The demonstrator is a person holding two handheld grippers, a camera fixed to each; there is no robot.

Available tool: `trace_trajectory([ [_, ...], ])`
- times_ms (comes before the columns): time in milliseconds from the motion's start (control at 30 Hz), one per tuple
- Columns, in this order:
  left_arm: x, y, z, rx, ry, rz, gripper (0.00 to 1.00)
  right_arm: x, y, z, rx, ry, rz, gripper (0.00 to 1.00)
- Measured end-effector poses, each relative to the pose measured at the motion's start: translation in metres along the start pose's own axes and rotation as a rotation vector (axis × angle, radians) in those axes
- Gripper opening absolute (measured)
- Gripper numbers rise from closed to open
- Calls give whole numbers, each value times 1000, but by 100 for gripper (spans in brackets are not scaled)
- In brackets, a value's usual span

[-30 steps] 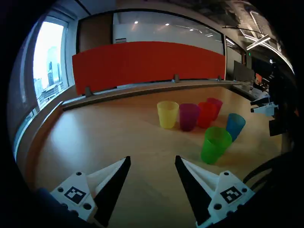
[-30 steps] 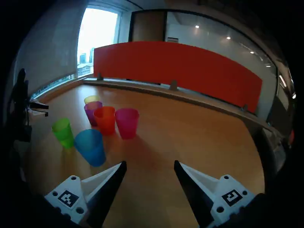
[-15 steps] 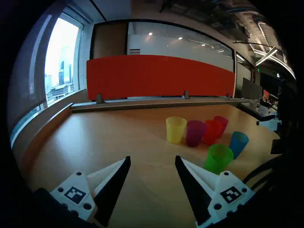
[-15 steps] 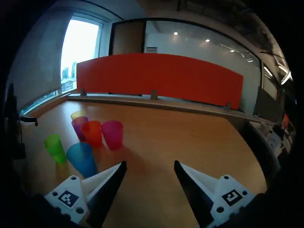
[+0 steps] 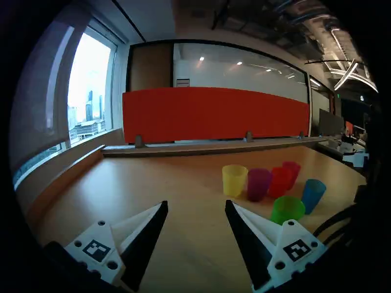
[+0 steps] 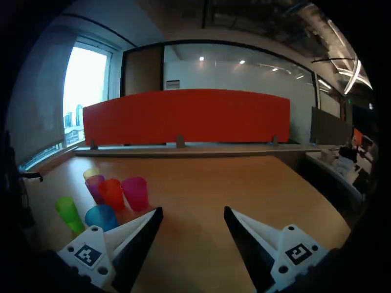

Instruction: Pour water

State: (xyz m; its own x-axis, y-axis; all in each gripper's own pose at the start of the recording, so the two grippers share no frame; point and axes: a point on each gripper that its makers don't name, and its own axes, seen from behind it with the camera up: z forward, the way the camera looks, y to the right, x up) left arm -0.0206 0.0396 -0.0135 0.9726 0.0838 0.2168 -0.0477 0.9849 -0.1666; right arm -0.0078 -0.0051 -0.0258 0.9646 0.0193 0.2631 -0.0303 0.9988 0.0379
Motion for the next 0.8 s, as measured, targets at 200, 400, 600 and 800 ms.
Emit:
trace_trajectory([
  [200,16,-5,-4,41,75,6,87,17,-3,0,-16,85,-3,97],
  [400,22,-9,-8,85,124,12,87,35,1,-5,-62,195,15,97],
  [600,31,-10,-11,110,174,-19,87,46,4,-8,-85,238,16,97],
  [800,34,-13,-10,138,204,-55,86,58,-1,-10,-71,267,24,97],
])
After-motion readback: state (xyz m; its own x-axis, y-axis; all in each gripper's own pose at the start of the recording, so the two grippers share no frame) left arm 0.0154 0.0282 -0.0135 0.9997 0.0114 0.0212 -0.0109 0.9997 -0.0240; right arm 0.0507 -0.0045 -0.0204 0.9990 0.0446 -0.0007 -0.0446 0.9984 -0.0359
